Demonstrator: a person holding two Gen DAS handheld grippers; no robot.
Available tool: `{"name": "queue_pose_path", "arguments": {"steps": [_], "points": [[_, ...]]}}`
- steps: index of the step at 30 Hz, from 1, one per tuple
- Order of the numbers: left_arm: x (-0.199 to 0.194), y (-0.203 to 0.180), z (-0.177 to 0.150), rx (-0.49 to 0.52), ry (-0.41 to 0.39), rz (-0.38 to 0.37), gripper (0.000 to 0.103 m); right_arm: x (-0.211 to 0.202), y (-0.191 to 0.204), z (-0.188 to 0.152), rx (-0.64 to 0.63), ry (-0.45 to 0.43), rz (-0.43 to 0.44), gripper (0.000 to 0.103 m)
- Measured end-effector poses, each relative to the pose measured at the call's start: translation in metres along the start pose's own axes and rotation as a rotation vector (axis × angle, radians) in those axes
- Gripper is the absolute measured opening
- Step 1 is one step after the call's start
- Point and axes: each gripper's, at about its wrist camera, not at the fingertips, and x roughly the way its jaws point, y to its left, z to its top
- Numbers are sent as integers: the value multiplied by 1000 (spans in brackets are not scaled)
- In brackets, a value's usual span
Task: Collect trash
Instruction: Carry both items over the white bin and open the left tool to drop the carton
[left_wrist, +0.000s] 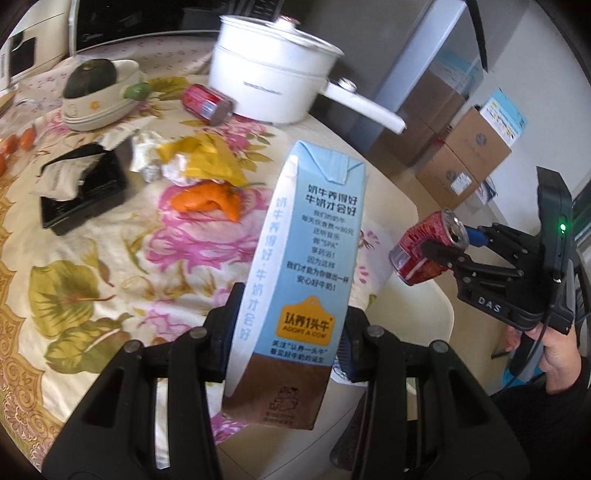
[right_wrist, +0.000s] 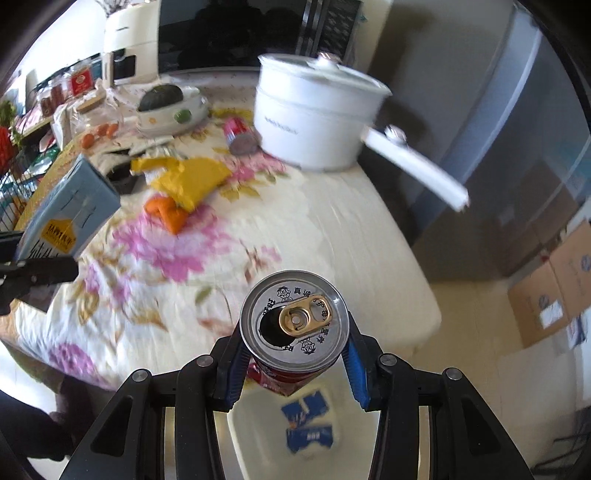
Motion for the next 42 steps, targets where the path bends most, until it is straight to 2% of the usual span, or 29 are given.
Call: {"name": "queue_pose_path", "arguments": {"steps": [9,21,28,34,35,36,38,42], "points": [[33,-50,-10,112,62,-21,45,-7,-38,-52,1,44,-81,46],[81,-133,-29,305,144,-49,45,-11,-99,-108,108,93,-111,46],[104,-163,-44,386,173,-48,45,-8,-119,-134,141,131,-117,46],[118,-178,-46,416,177,-61,46,-3,-127,-147,147,162,-127,46],[119,-179,-45,424,169,-56,53,-2,-128,-149,151,165,-128,46],[120,-180,-45,431,162,-46,70,-2,-130,-150,156,167,-128,46],[118,-180,-44,447,124,13,88,-1,-134,-153,171,172,-130,46],[114,-177,-44,475,105,90,91,0,-138,-155,184,176,-132,46]]}}
